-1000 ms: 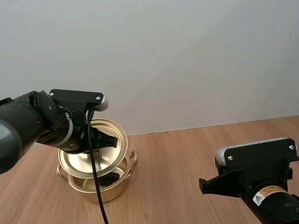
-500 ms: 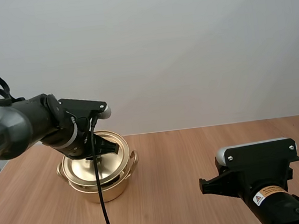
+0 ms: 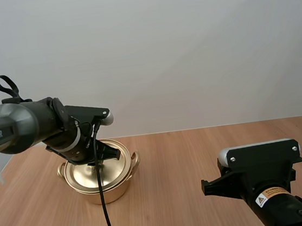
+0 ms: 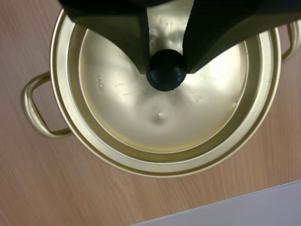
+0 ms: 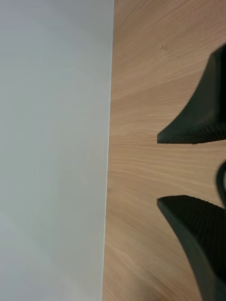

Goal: Open the pot, put the car inside, and close it

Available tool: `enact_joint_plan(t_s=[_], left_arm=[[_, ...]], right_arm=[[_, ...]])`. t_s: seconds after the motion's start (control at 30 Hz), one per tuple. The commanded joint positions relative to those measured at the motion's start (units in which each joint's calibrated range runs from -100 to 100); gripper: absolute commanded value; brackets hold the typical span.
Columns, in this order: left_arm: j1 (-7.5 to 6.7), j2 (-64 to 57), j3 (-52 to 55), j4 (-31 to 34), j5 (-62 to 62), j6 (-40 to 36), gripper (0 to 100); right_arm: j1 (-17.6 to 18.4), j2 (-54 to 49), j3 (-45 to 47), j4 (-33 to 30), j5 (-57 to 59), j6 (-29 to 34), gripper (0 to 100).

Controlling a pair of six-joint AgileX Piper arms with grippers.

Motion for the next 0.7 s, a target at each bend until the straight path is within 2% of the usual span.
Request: enact_joint_plan(t_s=[0.0,0.07,0.13,0.3,0.4,0.47,0.67], left_arm=[[0.01,0.0,0.0,0.0,0.1,0.2,0],[0.01,0.0,0.0,0.0,0.1,0.2,1],[0.01,0.0,0.0,0.0,-0.1,0.2,9],[0.01,0.0,0.0,-0.1,-0.1,0.2,53],[0.01,0.0,0.0,-0.1,-0.1,0.2,71],[0.01,0.0,0.0,-0.1,-0.1,0.2,74],[0.01,0.0,0.0,-0.1,-0.1,0.2,74]], right_arm=[[0.0,0.0,0.0,0.1,0.1,0.0,60],[0.0,0.0,0.0,0.1,0.1,0.0,60],[0.0,0.0,0.0,0.1,0.1,0.0,60],[0.0,0.0,0.0,0.1,0.1,0.0,60],[0.0,0.0,0.0,0.1,0.1,0.0,60],[0.0,0.0,0.0,0.1,0.1,0.0,60],[0.0,0.0,0.0,0.1,0.1,0.0,60]])
